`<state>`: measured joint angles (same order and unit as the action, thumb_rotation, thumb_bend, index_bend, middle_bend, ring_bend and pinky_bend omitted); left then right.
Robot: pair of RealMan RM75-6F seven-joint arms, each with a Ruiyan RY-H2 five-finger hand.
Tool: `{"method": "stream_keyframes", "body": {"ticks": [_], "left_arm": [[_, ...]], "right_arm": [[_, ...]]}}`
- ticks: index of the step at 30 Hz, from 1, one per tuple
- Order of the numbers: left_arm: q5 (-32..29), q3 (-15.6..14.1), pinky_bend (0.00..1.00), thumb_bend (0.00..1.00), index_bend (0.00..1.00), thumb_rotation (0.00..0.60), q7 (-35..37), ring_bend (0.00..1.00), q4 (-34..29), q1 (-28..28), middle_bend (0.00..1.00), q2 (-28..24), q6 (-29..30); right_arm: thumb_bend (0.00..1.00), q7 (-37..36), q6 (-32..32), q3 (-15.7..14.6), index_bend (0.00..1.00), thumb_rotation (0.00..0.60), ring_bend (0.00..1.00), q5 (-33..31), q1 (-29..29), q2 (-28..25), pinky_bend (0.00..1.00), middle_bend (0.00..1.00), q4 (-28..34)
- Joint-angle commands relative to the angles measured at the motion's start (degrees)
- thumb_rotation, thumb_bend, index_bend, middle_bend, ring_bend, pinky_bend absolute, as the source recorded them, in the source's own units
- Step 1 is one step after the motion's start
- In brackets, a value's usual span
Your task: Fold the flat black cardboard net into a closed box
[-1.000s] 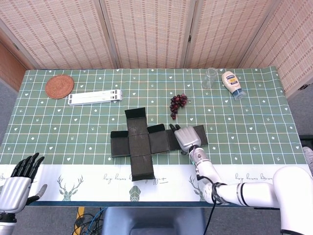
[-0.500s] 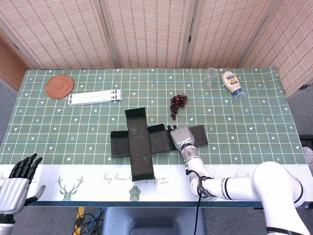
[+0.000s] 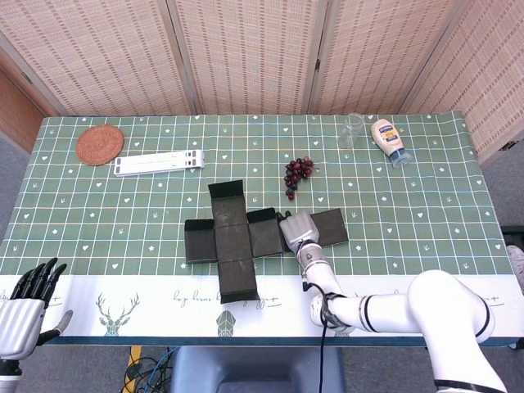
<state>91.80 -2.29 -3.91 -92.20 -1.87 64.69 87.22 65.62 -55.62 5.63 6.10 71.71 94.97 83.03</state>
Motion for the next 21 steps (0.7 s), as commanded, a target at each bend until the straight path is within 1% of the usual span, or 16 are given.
{"method": "stream_keyframes", "body": {"ticks": [1, 12, 18, 21], "left_arm": [[-0.03, 0.02, 0.09, 0.30, 0.05, 0.600, 0.10, 0.02, 0.06, 0.00, 0.00, 0.01, 0.00], [-0.19, 0.05, 0.09, 0.30, 0.05, 0.600, 0.15, 0.02, 0.30, 0.10, 0.00, 0.09, -0.02], [-0.30, 0.00, 0.09, 0.30, 0.05, 0.600, 0.47, 0.02, 0.59, 0.33, 0.00, 0.10, 0.19], [-0.37, -0.01, 0.09, 0.30, 0.05, 0.600, 0.86, 0.02, 0.89, 0.49, 0.00, 0.17, 0.35]], "right_arm": [[0.09, 0.03, -0.07, -0.21, 0.00, 0.600, 0.83, 0.06, 0.01, 0.28, 1.00, 0.13, -0.57], [0.09, 1.64, -0.10, -1.02, 0.00, 0.600, 0.83, 0.35, 0.66, 1.11, 1.00, 0.14, -1.63], [0.09, 3.64, -0.63, -1.84, 0.00, 0.600, 0.83, 0.27, 1.31, 2.05, 1.00, 0.16, -2.66], [0.10, 4.35, -0.98, -2.01, 0.03, 0.600, 0.83, 0.39, 1.48, 2.80, 1.00, 0.18, -3.43]]}}
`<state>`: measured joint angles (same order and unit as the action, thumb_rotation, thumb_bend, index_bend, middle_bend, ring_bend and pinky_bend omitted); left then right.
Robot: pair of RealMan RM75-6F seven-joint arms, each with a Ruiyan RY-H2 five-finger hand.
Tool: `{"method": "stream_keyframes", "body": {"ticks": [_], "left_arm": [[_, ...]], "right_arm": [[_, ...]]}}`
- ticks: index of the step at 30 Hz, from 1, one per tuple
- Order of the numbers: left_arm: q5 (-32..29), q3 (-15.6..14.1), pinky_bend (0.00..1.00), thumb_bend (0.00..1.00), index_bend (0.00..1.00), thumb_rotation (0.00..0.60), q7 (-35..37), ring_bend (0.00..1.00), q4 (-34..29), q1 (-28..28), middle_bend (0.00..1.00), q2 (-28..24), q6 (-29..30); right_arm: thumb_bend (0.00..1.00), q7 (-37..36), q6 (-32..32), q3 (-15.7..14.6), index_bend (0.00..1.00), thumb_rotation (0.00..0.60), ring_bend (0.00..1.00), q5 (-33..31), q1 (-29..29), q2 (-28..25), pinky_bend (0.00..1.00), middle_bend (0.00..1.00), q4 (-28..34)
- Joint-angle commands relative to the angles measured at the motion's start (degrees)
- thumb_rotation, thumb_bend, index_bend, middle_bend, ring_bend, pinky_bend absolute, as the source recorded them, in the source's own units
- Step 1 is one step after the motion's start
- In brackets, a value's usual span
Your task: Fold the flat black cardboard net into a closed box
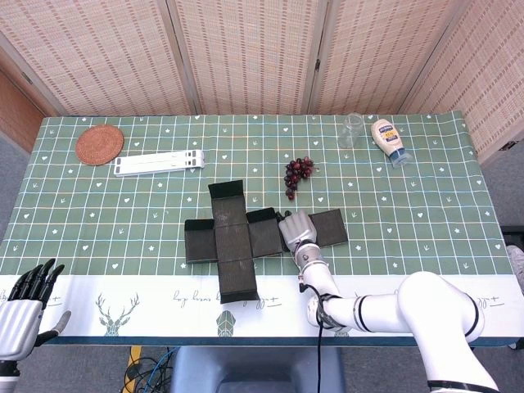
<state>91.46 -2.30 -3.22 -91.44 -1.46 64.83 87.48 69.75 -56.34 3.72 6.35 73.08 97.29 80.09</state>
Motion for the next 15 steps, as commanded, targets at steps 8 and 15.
{"method": "stream_keyframes", "body": {"ticks": [8, 15], "left_arm": [[0.44, 0.13, 0.09, 0.30, 0.05, 0.600, 1.38, 0.02, 0.81, -0.32, 0.00, -0.05, -0.10], [2.43, 2.05, 0.35, 0.30, 0.10, 0.600, 4.47, 0.23, 3.09, -2.88, 0.04, 0.39, 0.06]], "right_arm": [[0.25, -2.02, -1.85, -0.02, 0.29, 0.600, 0.86, 5.73, -1.17, 2.38, 1.00, 0.36, -1.36], [0.33, -7.84, -2.27, 1.58, 0.35, 0.600, 0.87, 12.60, -3.44, 1.82, 1.00, 0.41, 0.70]]}}
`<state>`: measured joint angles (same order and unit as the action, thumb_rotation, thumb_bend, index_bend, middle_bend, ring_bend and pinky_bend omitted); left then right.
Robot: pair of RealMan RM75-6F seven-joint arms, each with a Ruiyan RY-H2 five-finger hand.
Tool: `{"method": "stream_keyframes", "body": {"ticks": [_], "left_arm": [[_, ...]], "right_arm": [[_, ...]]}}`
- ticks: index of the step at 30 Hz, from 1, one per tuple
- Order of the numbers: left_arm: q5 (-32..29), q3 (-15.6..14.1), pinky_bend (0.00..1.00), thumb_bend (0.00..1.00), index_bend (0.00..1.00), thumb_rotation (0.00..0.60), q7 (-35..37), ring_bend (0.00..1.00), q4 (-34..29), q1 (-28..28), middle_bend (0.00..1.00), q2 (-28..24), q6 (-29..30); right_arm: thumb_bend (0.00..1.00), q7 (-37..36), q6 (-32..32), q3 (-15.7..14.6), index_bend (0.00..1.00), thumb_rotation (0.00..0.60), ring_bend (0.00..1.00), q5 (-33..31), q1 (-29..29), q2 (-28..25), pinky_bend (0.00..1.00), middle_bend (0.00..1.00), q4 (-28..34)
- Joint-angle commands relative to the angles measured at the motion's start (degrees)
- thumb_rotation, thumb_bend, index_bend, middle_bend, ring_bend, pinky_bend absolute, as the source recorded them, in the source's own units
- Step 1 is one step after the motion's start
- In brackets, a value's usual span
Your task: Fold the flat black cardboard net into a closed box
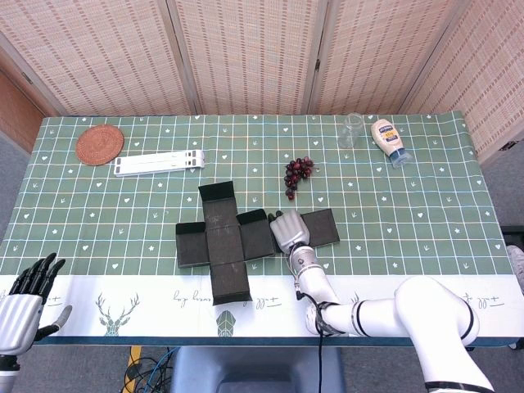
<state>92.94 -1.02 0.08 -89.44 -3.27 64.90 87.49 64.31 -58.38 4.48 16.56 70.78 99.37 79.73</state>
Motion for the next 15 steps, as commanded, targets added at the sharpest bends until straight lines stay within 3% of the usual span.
{"method": "stream_keyframes", "body": {"ticks": [1, 8, 11, 15], "left_arm": [[1.48, 1.21, 0.42, 0.30, 0.11, 0.600, 2.19, 0.30, 1.93, -1.96, 0.07, 0.59, -0.28], [3.20, 4.53, 0.82, 0.30, 0.24, 0.600, 5.71, 0.68, 7.99, -9.24, 0.18, 2.76, -4.92], [3.12, 5.30, 0.93, 0.30, 0.22, 0.600, 6.76, 0.74, 10.74, -12.28, 0.18, 4.20, -7.93], [3.10, 5.70, 0.94, 0.26, 0.14, 0.600, 5.44, 0.75, 14.93, -15.70, 0.15, 6.75, -11.38]], "right_arm": [[0.34, -3.61, -0.25, 1.08, 0.36, 0.600, 0.88, 3.57, -1.62, -0.26, 1.00, 0.41, 1.38], [0.35, -8.11, 0.93, 1.37, 0.36, 0.600, 0.88, 8.31, -3.68, -0.29, 1.00, 0.41, 1.94], [0.35, -9.15, 1.34, 1.57, 0.36, 0.600, 0.88, 9.35, -4.17, -0.37, 1.00, 0.41, 2.15], [0.35, -10.10, 1.87, 1.35, 0.36, 0.600, 0.88, 11.14, -4.71, -0.46, 1.00, 0.41, 2.20]]}}
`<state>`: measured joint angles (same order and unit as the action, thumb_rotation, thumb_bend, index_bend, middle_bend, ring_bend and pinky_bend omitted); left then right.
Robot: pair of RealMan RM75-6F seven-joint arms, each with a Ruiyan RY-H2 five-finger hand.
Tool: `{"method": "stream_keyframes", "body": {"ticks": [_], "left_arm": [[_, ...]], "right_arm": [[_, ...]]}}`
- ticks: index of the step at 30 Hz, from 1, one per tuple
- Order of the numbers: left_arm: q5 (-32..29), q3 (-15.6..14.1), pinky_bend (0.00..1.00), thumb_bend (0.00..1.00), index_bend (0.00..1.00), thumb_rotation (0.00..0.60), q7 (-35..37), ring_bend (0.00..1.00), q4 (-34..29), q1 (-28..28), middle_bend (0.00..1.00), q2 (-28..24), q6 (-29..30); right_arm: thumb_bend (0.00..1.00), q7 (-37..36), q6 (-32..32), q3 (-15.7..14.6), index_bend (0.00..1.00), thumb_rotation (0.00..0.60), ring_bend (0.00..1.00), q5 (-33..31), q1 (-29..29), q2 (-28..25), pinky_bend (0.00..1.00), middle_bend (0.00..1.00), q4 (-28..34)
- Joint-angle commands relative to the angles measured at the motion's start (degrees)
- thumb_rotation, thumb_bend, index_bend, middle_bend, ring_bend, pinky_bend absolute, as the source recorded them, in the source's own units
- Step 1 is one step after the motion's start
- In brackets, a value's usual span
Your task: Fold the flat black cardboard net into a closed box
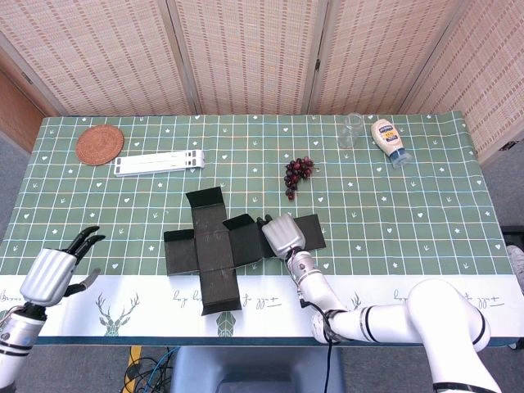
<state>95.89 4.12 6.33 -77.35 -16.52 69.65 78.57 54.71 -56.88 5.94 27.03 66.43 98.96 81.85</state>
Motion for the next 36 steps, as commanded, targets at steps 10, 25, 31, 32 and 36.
{"method": "stream_keyframes", "body": {"ticks": [10, 25, 31, 32, 36], "left_arm": [[1.20, 0.09, 0.94, 0.14, 0.04, 0.600, -7.19, 0.74, 12.91, -7.78, 0.05, 9.83, -5.98], [3.28, -3.05, 0.94, 0.09, 0.00, 0.600, -8.16, 0.74, 24.04, -10.53, 0.03, 19.50, -4.15], [2.59, -3.92, 0.94, 0.09, 0.00, 0.600, -8.20, 0.74, 26.31, -10.77, 0.02, 21.35, -4.61], [2.45, -3.98, 0.94, 0.09, 0.00, 0.600, -8.44, 0.74, 26.65, -10.77, 0.02, 21.62, -4.61], [1.36, -4.06, 0.93, 0.09, 0.00, 0.600, -9.91, 0.74, 28.17, -10.58, 0.02, 22.93, -4.99]], "right_arm": [[0.35, -1.27, 1.59, -0.26, 0.36, 0.600, 0.88, 2.55, -0.66, 0.09, 1.00, 0.41, 1.06], [0.35, -2.88, 1.45, -0.81, 0.36, 0.600, 0.88, 6.09, -1.67, -1.36, 1.00, 0.41, 4.25], [0.35, -3.41, 1.13, -0.92, 0.36, 0.600, 0.88, 6.81, -2.10, -1.74, 1.00, 0.41, 5.23], [0.35, -3.50, 1.12, -0.98, 0.36, 0.600, 0.88, 6.91, -2.18, -1.73, 1.00, 0.41, 5.27], [0.35, -3.51, 0.63, -1.27, 0.36, 0.600, 0.88, 7.65, -2.47, -1.62, 1.00, 0.41, 5.28]]}}
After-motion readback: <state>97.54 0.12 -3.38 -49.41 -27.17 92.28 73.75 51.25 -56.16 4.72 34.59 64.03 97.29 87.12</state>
